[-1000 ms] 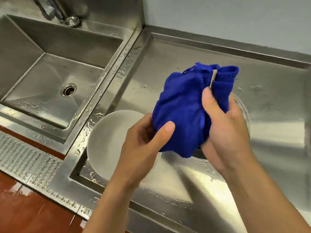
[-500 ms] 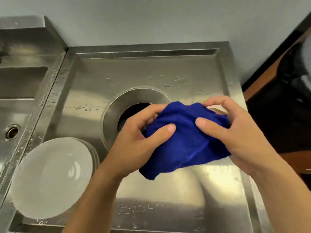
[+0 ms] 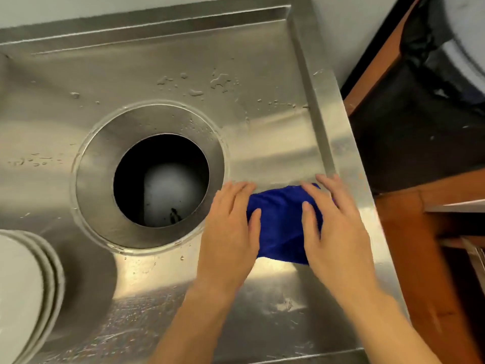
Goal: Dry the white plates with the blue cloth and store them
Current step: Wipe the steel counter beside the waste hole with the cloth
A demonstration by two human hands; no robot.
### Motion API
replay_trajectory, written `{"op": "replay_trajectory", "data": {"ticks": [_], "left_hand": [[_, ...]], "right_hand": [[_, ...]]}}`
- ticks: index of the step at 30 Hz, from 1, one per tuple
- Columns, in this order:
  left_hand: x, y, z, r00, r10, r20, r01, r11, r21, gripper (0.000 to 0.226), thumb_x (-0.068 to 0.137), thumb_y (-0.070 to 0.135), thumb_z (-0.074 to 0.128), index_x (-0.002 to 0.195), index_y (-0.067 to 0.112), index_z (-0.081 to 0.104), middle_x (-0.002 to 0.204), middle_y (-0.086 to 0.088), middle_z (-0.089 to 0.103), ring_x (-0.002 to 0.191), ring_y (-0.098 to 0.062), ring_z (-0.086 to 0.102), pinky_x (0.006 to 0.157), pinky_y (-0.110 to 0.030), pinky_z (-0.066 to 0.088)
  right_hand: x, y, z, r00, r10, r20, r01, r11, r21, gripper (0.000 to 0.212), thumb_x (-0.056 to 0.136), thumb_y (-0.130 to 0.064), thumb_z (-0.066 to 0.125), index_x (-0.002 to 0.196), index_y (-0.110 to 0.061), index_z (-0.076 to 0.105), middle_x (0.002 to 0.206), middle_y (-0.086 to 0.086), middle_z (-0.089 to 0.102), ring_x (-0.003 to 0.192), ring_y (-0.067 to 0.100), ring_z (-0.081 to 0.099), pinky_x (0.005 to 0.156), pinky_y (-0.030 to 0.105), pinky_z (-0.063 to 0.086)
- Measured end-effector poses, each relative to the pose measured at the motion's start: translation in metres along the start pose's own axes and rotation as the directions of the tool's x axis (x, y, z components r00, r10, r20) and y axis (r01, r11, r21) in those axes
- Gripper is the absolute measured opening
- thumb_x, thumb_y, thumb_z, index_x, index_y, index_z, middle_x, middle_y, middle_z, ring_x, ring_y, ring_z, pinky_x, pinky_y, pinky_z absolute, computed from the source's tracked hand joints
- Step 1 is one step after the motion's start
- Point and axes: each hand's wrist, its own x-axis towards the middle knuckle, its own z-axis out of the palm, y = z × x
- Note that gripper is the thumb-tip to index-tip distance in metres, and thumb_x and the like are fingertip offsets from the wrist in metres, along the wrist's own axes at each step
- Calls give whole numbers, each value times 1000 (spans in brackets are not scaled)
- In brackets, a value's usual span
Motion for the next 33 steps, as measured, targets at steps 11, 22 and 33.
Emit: {"op": "replay_trajectory", "data": {"ticks": [11, 22, 33], "left_hand": [[5, -11, 56, 998, 70, 7, -68, 934, 350, 57, 109, 30, 28, 160, 8, 38, 167, -7, 40, 158, -25, 22, 129, -45, 14], [89, -16, 50, 994, 91, -52, -63, 910, 409, 57, 109, 32, 28, 160, 7, 38, 167, -7, 42, 159, -25, 26, 130, -44, 11], [207, -24, 36, 997, 71, 5, -65, 882, 467, 65, 108, 37, 4, 167, 10, 14, 177, -7, 14, 164, -24, 3, 133, -44, 1]], "right_hand": [[8, 21, 56, 979, -153, 138, 187, 941, -281, 56, 107, -37, 38, 157, -13, 38, 164, 10, 37, 155, 29, 28, 126, 50, 22], [94, 8, 68, 974, -187, 131, 223, 901, -372, 58, 107, -37, 30, 160, -14, 31, 166, 12, 33, 156, 31, 25, 126, 50, 20], [210, -13, 86, 980, -180, 87, 200, 894, -401, 62, 107, -43, 20, 162, -15, 26, 168, 13, 28, 157, 31, 20, 128, 47, 15]]}}
